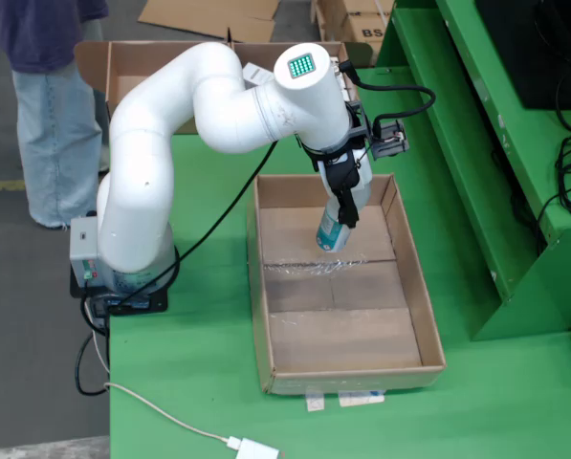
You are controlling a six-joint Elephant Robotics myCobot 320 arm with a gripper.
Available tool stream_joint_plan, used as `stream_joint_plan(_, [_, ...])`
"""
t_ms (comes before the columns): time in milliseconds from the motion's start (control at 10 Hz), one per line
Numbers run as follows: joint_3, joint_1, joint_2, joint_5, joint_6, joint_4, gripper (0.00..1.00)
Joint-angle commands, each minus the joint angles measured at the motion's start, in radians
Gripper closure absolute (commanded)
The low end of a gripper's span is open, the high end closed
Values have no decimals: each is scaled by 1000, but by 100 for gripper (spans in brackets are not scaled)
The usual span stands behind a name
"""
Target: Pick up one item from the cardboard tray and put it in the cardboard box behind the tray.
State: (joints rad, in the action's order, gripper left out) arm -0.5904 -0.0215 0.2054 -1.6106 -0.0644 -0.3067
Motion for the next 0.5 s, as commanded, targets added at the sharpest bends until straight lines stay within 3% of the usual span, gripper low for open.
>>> stream_joint_plan(0, [8,-5,-40,-10,14,24,100])
stream_joint_plan(400, [-97,83,-102,10,11,61,100])
